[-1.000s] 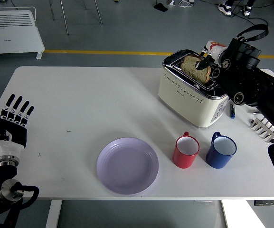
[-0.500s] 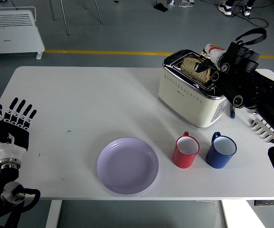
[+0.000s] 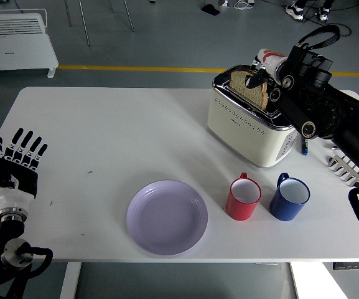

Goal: Push plate across desktop,pick up the break from the machine,place the break in the plate

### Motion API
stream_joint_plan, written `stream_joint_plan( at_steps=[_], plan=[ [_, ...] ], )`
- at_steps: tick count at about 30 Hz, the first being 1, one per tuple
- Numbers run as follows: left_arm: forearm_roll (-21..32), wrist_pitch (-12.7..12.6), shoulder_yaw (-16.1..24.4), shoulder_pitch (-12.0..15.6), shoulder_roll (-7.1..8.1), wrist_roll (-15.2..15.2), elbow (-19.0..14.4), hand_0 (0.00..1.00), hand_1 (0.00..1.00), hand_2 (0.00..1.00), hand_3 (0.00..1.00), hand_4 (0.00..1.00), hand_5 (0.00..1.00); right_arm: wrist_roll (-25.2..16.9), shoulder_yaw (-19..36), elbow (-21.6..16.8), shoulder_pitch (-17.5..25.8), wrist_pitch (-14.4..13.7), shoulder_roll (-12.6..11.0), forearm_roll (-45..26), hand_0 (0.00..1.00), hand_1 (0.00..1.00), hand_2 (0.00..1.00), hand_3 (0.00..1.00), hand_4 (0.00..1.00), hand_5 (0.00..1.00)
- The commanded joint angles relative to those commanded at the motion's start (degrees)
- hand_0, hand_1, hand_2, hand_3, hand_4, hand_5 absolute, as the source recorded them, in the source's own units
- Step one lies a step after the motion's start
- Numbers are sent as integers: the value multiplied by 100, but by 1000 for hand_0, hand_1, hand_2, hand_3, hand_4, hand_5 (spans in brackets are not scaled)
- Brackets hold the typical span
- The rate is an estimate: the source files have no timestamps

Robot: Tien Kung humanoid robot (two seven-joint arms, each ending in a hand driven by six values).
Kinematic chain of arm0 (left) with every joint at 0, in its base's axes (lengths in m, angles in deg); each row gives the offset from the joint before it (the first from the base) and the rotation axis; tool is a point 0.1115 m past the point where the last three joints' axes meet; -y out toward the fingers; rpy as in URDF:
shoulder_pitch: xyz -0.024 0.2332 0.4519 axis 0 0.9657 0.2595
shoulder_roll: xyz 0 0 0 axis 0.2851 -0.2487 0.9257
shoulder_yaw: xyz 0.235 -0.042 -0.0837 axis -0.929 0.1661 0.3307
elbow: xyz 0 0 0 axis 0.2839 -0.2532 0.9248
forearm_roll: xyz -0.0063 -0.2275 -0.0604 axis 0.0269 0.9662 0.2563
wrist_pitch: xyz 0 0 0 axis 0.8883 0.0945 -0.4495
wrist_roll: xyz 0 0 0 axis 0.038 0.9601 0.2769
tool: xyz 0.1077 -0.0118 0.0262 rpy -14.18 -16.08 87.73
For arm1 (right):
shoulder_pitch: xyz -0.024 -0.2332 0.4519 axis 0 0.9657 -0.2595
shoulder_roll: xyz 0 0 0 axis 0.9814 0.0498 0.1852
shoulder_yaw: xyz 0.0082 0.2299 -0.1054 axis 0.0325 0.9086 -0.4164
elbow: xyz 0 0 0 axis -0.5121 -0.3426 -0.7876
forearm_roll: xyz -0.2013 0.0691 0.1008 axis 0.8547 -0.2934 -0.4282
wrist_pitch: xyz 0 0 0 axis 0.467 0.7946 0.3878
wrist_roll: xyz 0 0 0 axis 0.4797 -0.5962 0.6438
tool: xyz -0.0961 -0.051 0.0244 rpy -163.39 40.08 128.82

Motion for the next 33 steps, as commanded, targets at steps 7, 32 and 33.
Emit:
stream_joint_plan(
  at_steps=[7, 32, 33],
  plan=[
    [-2, 0, 33, -22, 0, -4, -8, 744, 763, 804, 782, 577, 998, 171, 97, -610, -235, 353, -529, 230, 310, 380, 423, 475, 420, 300],
    [9, -60, 61, -98, 0, -24, -3, 744, 761, 803, 780, 579, 998, 53, 766, -2997, -201, 145, -1590, -779, 289, 353, 402, 441, 396, 323],
    [15, -63, 75, -109, 0, -28, -2, 744, 761, 803, 780, 579, 998, 33, 708, -3130, -174, 121, -1600, -887, 289, 353, 402, 441, 396, 323]
  ],
)
